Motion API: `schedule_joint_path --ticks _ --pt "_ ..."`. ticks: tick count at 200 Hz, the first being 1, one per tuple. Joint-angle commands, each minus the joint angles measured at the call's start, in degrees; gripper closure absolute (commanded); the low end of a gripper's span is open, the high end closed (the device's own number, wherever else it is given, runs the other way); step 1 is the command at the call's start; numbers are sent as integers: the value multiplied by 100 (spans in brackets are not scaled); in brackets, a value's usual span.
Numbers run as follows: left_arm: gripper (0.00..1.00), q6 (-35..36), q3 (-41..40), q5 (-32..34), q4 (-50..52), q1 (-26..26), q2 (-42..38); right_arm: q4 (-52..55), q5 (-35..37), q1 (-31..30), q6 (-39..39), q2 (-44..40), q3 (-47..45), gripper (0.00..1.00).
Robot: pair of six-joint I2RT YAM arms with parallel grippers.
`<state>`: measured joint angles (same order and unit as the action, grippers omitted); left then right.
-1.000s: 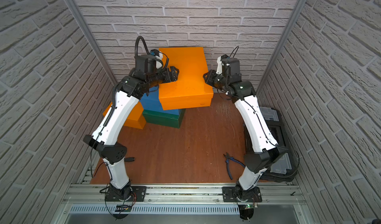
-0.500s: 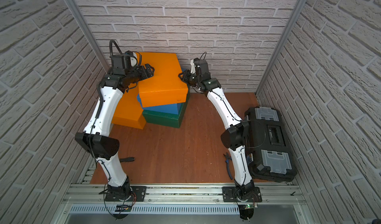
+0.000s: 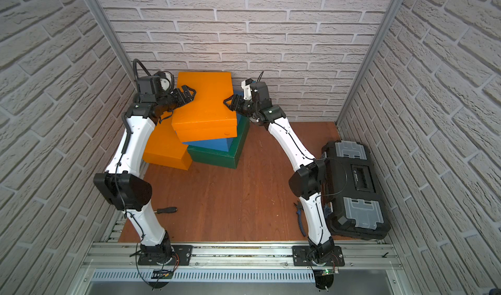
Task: Stack the shoeboxes
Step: Place the shoebox at the shoebox.
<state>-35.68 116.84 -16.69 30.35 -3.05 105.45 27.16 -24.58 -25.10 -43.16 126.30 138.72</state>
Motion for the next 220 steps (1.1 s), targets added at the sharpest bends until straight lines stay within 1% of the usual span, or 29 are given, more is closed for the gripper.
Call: schedule_joint_path --ticks 1,22,45,49,63,81,109,120,132,161,179,190,201,220 --pt "2 -232 -295 -745 -415 -62 -334 -367 -902 -452 90 -574 -312 35" --pt "2 -227 -220 -721 -305 137 -392 -422 -860 -375 184 -933 -660 33" --pt "2 -126 151 -658 -47 322 -426 -572 -840 -251 209 -1252 -1100 31" --pt "2 -104 223 -653 11 357 -436 -592 -831 -221 211 -1460 -1163 31" --pt "2 -77 396 -641 141 448 -535 -657 -788 -124 228 -1698 -1399 31" --pt "2 -32 370 -539 153 546 -784 -742 -721 -1 228 -1979 -1735 31" --pt "2 -85 221 -502 101 552 -981 -870 -641 52 225 -2257 -2143 31" --pt "2 -97 163 -456 177 559 -1058 -758 -611 54 280 -2289 -2181 35" --pt "2 -69 18 -414 251 575 -1216 -585 -599 48 374 -2324 -2198 37" --pt "2 -24 -703 -370 270 586 -1793 -175 -605 -98 659 -2322 -2295 46" --pt "2 16 -1181 -151 191 621 -2073 185 -409 -259 963 -2264 -2310 48" --pt "2 -67 -1284 -192 240 748 -2052 318 -289 -318 1089 -2250 -2373 52" --pt "2 -221 -1344 -413 255 949 -1962 307 -225 -337 1123 -2288 -2550 58" --pt "2 -567 -1631 -676 3 1270 -1868 185 -181 -377 1166 -2405 -2929 67"
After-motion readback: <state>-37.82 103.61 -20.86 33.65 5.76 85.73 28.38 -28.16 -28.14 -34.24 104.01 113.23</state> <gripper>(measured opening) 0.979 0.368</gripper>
